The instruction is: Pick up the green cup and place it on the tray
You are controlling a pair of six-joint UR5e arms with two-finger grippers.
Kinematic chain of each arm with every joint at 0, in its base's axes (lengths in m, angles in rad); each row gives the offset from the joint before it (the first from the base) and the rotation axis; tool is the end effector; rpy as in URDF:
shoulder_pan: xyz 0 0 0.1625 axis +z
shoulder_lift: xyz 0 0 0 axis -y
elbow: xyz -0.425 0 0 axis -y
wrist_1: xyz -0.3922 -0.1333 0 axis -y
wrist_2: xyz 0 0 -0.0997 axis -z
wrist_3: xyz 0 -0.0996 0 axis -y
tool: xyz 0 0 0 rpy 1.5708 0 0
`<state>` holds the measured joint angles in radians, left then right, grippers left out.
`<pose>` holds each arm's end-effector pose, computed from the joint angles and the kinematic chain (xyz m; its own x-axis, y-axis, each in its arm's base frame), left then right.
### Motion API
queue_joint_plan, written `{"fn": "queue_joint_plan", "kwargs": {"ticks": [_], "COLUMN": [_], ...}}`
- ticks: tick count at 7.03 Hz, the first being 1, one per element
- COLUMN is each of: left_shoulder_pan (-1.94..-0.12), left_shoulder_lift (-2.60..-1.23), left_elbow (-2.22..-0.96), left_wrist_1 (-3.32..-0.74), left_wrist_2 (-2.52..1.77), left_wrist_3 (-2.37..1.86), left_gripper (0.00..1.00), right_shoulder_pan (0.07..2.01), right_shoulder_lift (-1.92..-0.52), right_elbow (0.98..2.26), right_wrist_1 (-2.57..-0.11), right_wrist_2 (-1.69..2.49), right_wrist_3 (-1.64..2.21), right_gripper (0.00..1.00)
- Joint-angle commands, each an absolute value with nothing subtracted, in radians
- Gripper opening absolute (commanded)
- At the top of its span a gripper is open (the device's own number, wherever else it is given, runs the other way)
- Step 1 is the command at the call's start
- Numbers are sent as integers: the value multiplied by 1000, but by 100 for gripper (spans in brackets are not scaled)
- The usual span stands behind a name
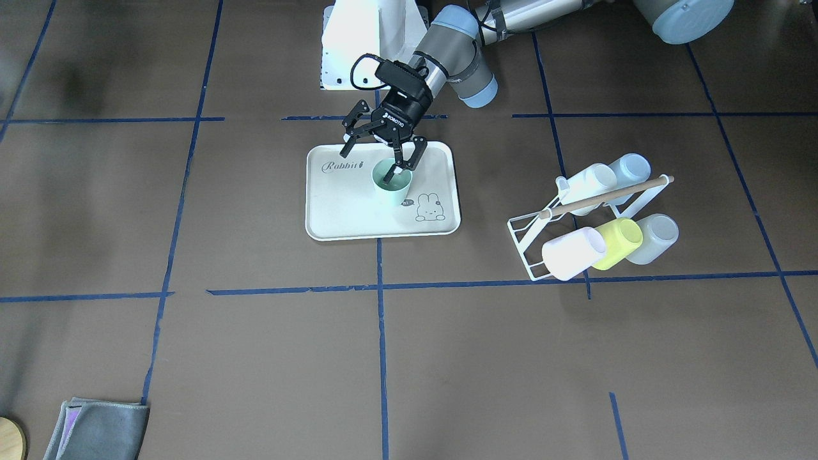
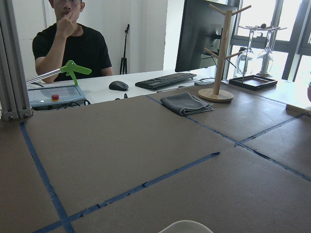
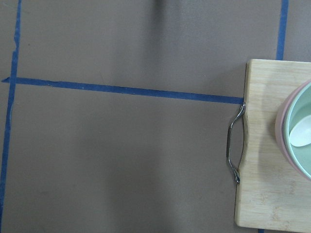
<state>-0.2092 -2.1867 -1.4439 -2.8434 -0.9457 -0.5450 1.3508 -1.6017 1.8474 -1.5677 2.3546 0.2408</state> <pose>0.5981 -0.3228 0.2120 0.5284 0.5967 -0.6039 0.5373 0.3157 0.7821 -0.0436 -0.4834 0.5357 0.6848 -0.0893 0.7232 0.0496 0.9959 0.0760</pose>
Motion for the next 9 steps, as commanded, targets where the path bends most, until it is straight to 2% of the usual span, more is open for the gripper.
{"fn": "queue_joint_plan", "kwargs": {"ticks": [1,3,5,7,9], "left_shoulder_pan": [-268,-319,-441,-654,-968], "left_shoulder_lift": [-2178,-2180,-2171,-2143,-2088], "left_elbow": [-1625,-1748,-1770,-1926,-1922], "left_wrist_1": [-2570,-2407,-2329,-1990,-1794], "left_wrist_2": [-1034,-1077,-1242,-1555,-2022], "left_wrist_3": [-545,-555,-581,-597,-584], "left_gripper": [97,97,97,97,97], "right_shoulder_pan": [1358,1364,1388,1422,1475], "right_shoulder_lift": [-1601,-1601,-1600,-1601,-1630], "right_elbow": [1848,1848,1845,1841,1830], "right_wrist_1": [-1568,-1568,-1566,-1569,-1574], "right_wrist_2": [2356,2362,2364,2364,2362], "right_wrist_3": [241,241,236,180,89], "right_gripper": [100,100,100,100,100]}}
